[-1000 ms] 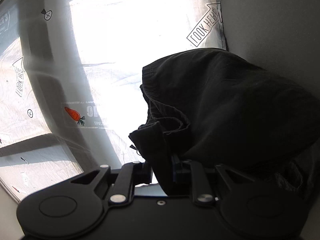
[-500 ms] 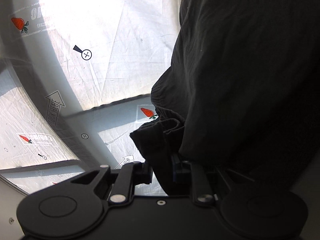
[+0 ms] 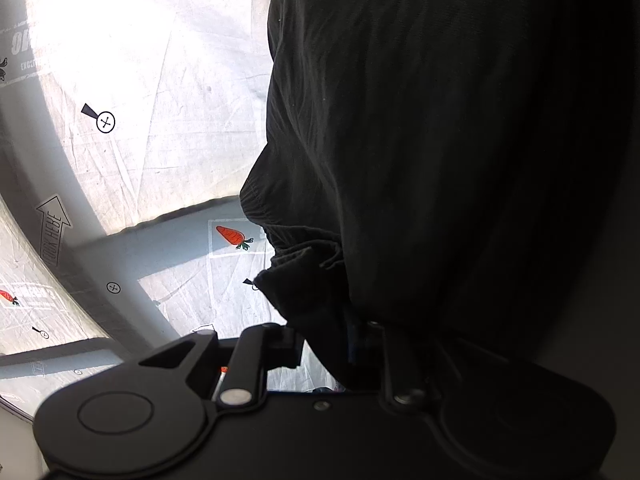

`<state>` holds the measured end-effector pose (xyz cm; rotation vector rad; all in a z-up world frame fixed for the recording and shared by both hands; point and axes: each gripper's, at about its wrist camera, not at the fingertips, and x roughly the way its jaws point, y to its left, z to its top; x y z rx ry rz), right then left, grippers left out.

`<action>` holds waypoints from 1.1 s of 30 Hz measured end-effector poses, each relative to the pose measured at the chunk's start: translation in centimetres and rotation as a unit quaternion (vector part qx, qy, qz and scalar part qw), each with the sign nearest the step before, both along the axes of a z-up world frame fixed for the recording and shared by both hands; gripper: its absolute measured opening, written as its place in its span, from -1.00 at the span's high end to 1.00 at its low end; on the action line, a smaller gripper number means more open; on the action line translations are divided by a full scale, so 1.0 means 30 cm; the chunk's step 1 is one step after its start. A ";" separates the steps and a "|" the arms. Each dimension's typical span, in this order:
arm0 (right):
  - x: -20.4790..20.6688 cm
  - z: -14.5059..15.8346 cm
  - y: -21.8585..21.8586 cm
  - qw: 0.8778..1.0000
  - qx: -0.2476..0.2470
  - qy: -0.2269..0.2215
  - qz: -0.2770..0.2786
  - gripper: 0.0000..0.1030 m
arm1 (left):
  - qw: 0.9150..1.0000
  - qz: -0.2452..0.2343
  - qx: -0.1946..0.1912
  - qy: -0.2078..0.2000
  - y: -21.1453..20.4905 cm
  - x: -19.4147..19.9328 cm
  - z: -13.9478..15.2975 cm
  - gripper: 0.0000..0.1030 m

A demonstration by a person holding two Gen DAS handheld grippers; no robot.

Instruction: Fold clothes

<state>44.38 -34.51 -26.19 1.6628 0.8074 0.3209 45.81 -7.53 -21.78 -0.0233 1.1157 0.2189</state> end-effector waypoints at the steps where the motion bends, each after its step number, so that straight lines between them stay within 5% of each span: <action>1: 0.002 0.016 -0.011 1.000 -0.004 -0.003 0.001 0.57 | 1.000 0.002 0.000 -0.001 0.004 -0.001 0.003 -1.00; 7: 0.008 0.096 0.012 0.998 -0.062 -0.021 0.022 0.41 | 1.000 0.015 0.002 -0.012 0.026 -0.012 0.033 -1.00; 14: -0.020 0.088 0.000 1.000 -0.022 -0.017 0.009 0.02 | 0.999 0.023 0.003 -0.021 0.039 -0.034 0.065 -1.00; 17: -0.018 0.071 0.042 0.999 0.029 -0.012 0.043 -0.40 | 0.999 0.024 0.001 -0.025 0.038 -0.045 0.075 -1.00; 22: -0.021 0.132 0.129 0.993 -0.043 -0.026 0.108 -0.12 | 0.999 0.026 -0.001 -0.034 0.040 -0.067 0.091 -1.00; 29: 0.033 0.198 0.026 0.993 -0.091 -0.048 0.056 0.29 | 0.999 0.007 -0.007 -0.041 -0.004 -0.080 0.108 -1.00; 33: 0.059 0.196 -0.086 0.991 -0.125 -0.050 0.010 0.30 | 0.999 -0.007 -0.010 -0.031 -0.051 -0.057 0.086 -1.00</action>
